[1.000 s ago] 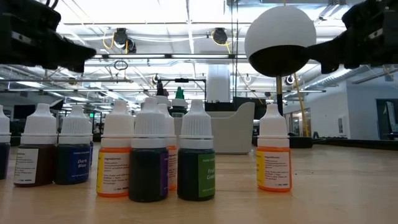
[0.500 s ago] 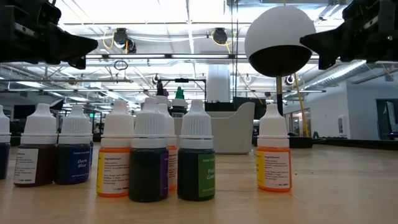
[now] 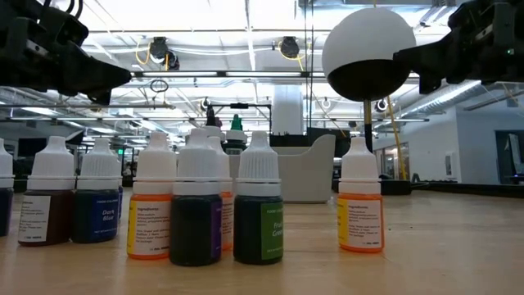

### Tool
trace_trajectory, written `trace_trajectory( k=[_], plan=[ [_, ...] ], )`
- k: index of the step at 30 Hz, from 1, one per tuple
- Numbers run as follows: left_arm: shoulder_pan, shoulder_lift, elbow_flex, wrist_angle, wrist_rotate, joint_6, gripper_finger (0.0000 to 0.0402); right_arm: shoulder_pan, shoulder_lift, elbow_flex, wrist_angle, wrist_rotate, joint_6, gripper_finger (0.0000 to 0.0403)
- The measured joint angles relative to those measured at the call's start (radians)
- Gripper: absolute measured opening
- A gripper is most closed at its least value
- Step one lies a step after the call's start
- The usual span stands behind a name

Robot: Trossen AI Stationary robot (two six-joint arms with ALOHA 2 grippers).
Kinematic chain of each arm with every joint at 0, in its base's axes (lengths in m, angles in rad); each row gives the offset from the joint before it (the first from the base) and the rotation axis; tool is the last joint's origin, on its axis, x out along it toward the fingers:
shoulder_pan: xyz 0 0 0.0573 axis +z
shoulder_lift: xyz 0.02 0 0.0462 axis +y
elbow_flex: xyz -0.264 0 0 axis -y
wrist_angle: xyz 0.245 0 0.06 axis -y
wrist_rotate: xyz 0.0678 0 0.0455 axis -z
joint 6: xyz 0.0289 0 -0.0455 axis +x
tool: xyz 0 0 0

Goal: Pick & Place food coloring
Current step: Put the small yellow food coloring bottle into the gray bin

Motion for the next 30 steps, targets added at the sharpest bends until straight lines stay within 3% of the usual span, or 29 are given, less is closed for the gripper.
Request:
trace_trajectory(
  k=[17,30],
  plan=[
    [0.000,0.000,0.000,0.000,0.000,0.000,0.0049,0.000,0.000,-0.001,0.025,0.000,-0.065,0.0000],
    [0.000,0.000,0.000,0.000,-0.001,0.000,0.0049,0.001,0.000,-0.001,0.031,0.000,-0.017,0.0000]
  ],
)
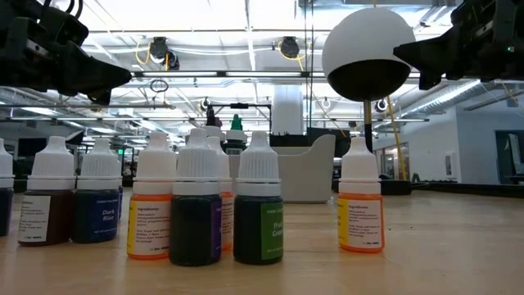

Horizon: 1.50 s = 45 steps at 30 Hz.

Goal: Pick & Place food coloring
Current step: Put the small yellow food coloring bottle into the gray bin

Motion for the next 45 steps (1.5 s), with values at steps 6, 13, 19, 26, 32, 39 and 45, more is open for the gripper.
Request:
trace_trajectory(
  k=[6,13,19,26,32,39,45],
  plan=[
    [0.000,0.000,0.000,0.000,0.000,0.000,0.0049,0.000,0.000,0.000,-0.016,0.000,0.009,0.0000],
    [0.000,0.000,0.000,0.000,0.000,0.000,0.0049,0.000,0.000,0.000,-0.006,0.000,0.002,0.0000],
    [0.000,0.000,0.000,0.009,0.000,0.000,0.0049,0.000,0.000,0.000,0.000,0.000,-0.011,0.0000],
    [0.000,0.000,0.000,0.069,0.000,-0.019,0.0049,0.000,0.000,0.000,-0.007,0.000,-0.021,0.0000],
    [0.000,0.000,0.000,0.133,0.003,-0.146,0.0049,0.000,0.000,0.000,-0.019,0.000,-0.029,0.0000],
    [0.000,0.000,0.000,0.129,0.009,-0.270,0.0049,0.000,0.000,0.000,-0.060,0.004,-0.078,0.0000],
    [0.000,0.000,0.001,0.210,-0.019,-0.320,0.0049,0.000,0.000,0.000,-0.063,0.005,-0.027,0.0000]
  ],
)
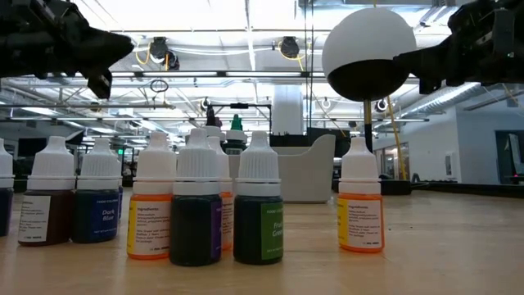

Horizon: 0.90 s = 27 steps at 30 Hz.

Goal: Pick & Place food coloring
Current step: Put the small yellow food coloring bottle into the gray bin

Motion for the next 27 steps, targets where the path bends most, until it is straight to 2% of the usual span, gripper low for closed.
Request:
trace_trajectory(
  k=[6,11,15,19,27],
  plan=[
    [-0.001,0.000,0.000,-0.012,0.089,-0.016,0.0049,0.000,0.002,0.000,-0.011,0.001,0.002,0.0000],
    [-0.001,0.000,0.000,-0.103,0.133,0.071,0.0049,0.000,0.002,0.000,-0.012,0.000,0.033,0.0000],
    [-0.001,0.000,0.000,-0.194,0.122,0.155,0.0049,0.000,0.002,0.000,-0.012,0.000,0.049,0.0000],
    [-0.001,0.000,0.000,-0.248,0.081,0.158,0.0049,0.000,0.002,0.000,-0.012,0.000,0.072,0.0000],
    [-0.001,0.000,0.000,-0.225,0.080,0.040,0.0049,0.000,0.003,0.000,-0.012,0.000,0.081,0.0000]
  ],
)
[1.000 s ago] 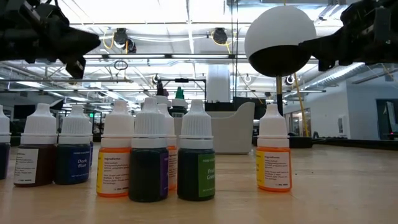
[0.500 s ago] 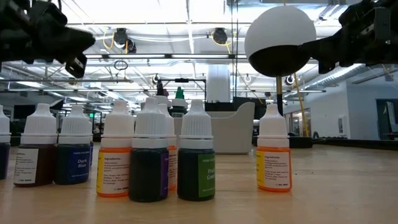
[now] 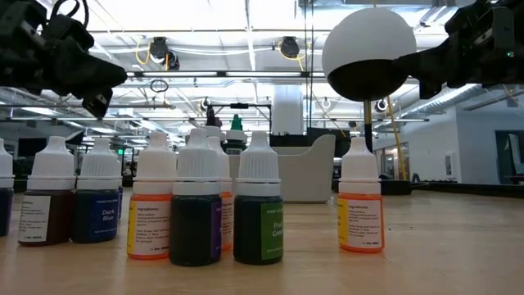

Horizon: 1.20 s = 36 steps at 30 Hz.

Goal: Pick & Place food coloring
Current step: Put the small yellow food coloring bottle into the gray bin

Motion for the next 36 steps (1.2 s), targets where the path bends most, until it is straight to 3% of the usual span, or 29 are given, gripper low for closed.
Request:
trace_trajectory(
  k=[36],
  plan=[
    [0.000,0.000,0.000,-0.001,0.000,-0.007,0.0049,0.000,0.013,0.000,0.007,0.000,0.013,0.0000]
  ],
)
